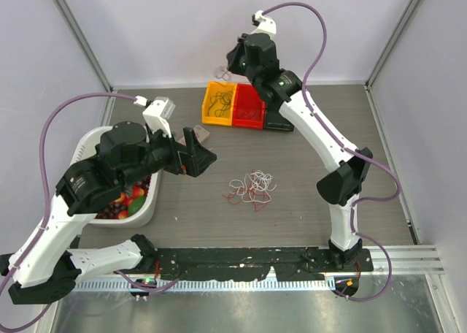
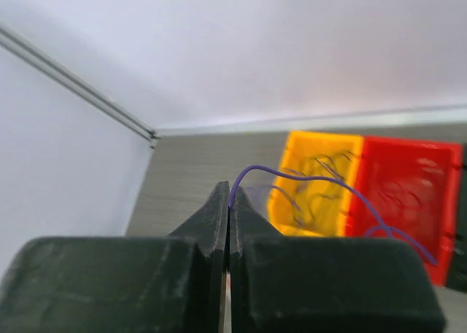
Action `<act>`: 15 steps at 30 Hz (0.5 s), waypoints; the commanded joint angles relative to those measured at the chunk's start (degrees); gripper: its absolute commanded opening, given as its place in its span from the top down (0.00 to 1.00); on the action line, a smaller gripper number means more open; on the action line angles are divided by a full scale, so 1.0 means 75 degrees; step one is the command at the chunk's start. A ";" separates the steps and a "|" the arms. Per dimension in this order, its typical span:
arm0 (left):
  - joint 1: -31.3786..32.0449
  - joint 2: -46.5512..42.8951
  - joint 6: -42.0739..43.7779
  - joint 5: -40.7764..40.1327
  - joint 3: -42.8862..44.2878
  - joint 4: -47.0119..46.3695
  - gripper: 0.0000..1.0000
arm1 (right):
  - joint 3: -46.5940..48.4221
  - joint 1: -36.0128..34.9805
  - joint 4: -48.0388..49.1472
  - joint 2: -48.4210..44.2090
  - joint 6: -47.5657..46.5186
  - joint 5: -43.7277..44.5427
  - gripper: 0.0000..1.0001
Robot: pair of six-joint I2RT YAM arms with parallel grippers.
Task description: Untangle the cables
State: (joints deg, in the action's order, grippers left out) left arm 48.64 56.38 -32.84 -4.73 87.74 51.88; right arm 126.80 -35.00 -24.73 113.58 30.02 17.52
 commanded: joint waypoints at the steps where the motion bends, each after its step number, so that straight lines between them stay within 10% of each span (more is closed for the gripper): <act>1: 0.0007 -0.0333 0.0383 -0.0154 0.0324 0.0172 0.01 | 0.1044 -0.0266 0.0402 0.0839 -0.0404 0.0394 0.99; 15: 0.0007 -0.0826 0.0675 -0.1021 0.0769 0.1122 0.00 | 0.1983 -0.0489 0.2078 0.3030 -0.1048 0.0359 0.99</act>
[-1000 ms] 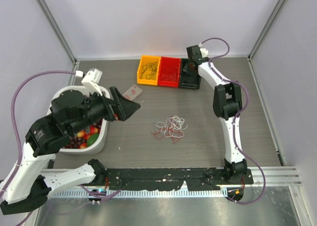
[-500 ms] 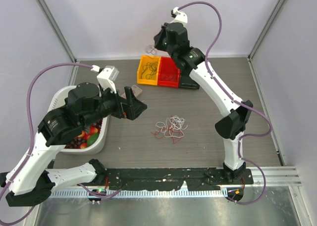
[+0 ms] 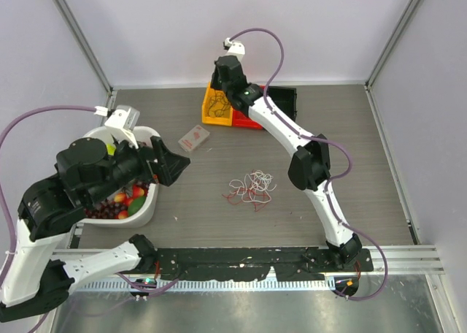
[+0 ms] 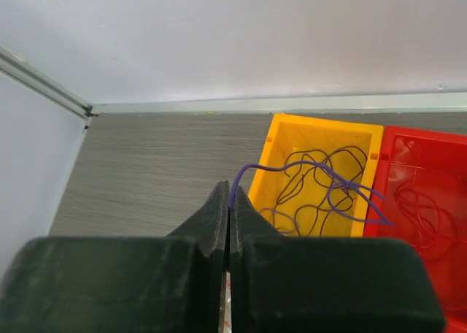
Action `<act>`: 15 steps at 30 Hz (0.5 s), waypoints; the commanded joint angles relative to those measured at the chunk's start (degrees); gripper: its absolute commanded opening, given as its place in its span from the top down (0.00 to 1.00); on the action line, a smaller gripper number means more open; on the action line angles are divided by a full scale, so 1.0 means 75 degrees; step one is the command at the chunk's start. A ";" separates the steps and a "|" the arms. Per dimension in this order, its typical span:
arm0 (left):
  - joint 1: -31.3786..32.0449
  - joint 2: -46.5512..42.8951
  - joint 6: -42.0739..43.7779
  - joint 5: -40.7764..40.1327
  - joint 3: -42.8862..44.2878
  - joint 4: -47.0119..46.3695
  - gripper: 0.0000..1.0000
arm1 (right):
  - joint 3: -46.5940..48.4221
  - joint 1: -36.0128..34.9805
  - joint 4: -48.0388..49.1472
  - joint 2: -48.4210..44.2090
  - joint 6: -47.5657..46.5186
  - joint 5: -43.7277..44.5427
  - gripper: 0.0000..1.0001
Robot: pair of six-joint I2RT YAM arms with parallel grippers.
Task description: Untangle the cables
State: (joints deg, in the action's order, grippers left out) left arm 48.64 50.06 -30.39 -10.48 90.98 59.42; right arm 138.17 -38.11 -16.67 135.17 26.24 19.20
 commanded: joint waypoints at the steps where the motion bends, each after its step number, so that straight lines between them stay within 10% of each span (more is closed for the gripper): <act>1: 0.0007 0.0039 0.0430 -0.0243 0.0396 0.0163 0.00 | 0.0526 -0.0087 0.1003 0.0234 -0.0638 0.0193 0.99; 15: 0.0007 0.0403 0.1520 -0.0384 0.0783 0.0398 0.00 | 0.0445 -0.0321 0.1039 0.1312 -0.2432 0.0323 0.99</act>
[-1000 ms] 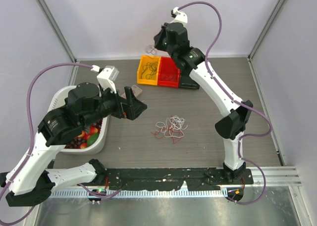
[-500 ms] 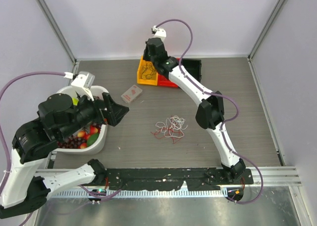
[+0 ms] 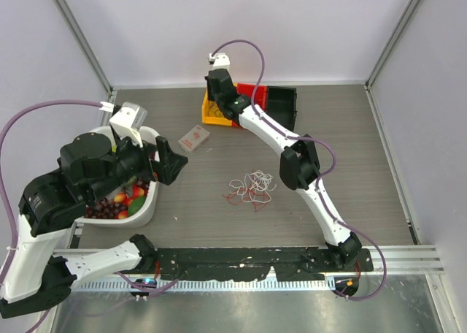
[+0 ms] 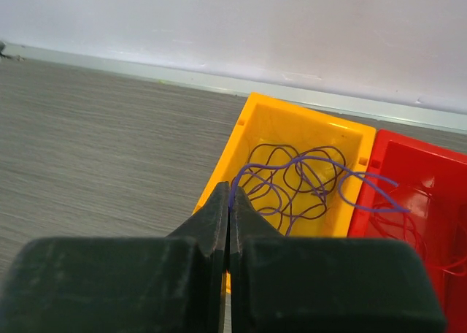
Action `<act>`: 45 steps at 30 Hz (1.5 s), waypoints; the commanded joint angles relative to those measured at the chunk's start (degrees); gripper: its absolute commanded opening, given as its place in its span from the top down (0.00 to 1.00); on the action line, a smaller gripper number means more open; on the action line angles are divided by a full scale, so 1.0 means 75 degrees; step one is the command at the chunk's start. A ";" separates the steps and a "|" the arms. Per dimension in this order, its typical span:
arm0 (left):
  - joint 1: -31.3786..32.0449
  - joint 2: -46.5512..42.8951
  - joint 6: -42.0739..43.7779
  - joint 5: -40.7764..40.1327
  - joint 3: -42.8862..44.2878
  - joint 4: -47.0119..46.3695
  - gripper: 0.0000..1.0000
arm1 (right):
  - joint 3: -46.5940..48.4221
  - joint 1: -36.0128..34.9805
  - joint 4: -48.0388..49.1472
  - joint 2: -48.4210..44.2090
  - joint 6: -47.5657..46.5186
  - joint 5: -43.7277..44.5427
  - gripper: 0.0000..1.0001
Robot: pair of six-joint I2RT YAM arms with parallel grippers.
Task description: Untangle the cables
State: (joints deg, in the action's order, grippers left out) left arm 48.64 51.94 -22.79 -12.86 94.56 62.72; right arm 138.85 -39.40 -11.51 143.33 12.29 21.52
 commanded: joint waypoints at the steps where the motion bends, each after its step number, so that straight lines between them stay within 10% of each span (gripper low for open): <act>1: 0.0018 0.0199 0.0553 -0.0055 0.0340 -0.0019 0.00 | 0.0343 -0.0149 0.0328 0.0260 -0.0515 0.0014 0.99; 14: 0.0007 0.0375 0.0460 0.0028 0.0446 0.0146 0.00 | 0.0776 -0.0056 -0.0234 0.1046 0.0165 -0.1017 0.97; 29: 0.0007 0.0609 -0.0840 0.1070 -0.0127 -0.0662 0.00 | 0.1210 0.0729 -0.2786 0.0074 0.2580 -0.2752 0.50; 40: 0.0007 0.1253 -0.2913 0.1900 -0.1369 -0.2208 0.03 | -0.0008 0.0812 -0.5142 -0.2175 0.1666 -0.3057 0.39; 45: 0.0007 0.1523 -0.3804 0.2020 -0.2610 -0.3380 0.08 | -0.3266 0.0823 -0.4866 -0.4653 0.1513 -0.3430 0.41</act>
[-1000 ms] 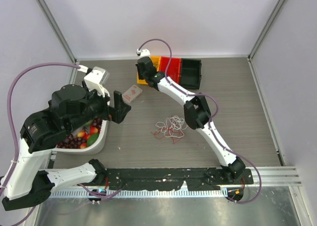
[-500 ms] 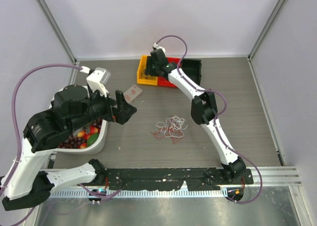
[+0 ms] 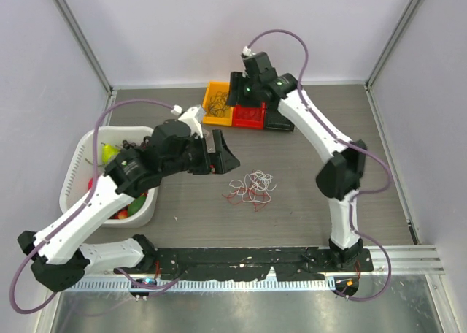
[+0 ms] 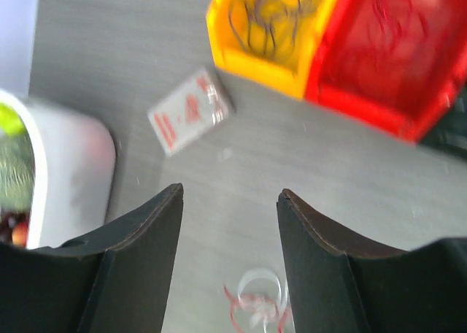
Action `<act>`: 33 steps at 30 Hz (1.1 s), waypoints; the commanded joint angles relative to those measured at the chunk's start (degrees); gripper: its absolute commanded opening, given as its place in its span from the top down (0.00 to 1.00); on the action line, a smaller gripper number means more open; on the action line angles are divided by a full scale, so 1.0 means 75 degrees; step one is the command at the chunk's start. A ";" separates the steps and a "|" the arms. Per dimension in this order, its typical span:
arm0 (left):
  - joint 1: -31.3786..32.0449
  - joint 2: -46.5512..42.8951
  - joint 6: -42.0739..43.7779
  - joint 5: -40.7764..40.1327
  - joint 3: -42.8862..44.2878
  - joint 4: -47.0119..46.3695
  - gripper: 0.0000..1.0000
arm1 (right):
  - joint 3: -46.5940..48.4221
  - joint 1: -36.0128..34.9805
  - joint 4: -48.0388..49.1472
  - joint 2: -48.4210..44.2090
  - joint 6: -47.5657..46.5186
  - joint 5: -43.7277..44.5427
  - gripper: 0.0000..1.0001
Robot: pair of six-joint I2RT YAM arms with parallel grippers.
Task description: Untangle the cables
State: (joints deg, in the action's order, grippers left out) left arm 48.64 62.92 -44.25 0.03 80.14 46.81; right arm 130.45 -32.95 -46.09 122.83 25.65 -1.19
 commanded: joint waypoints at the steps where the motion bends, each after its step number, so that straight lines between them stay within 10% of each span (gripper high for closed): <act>1: 0.0007 0.0142 -0.1083 0.0324 -0.0921 -0.1411 0.08 | -0.2716 -0.0036 0.0094 -0.2310 -0.0244 -0.0520 0.41; 15: -0.1082 0.3621 -0.1505 0.1706 -0.2083 -0.2431 0.41 | -1.1144 0.0374 0.2347 -0.8055 0.1208 -0.3800 0.40; 29: -0.1540 0.5603 -0.1904 0.1976 -0.1462 -0.2210 0.44 | -1.1019 0.0374 0.2395 -0.7623 0.0694 -0.3510 0.40; 33: -0.1540 0.5650 -0.1893 0.1871 -0.1498 -0.2116 0.74 | -1.0960 0.0374 0.2172 -0.7494 0.0448 -0.3404 0.40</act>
State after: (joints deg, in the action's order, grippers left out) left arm 37.43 105.89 -58.15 13.74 67.22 30.46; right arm 45.54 -30.04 -30.11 66.15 31.48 -27.11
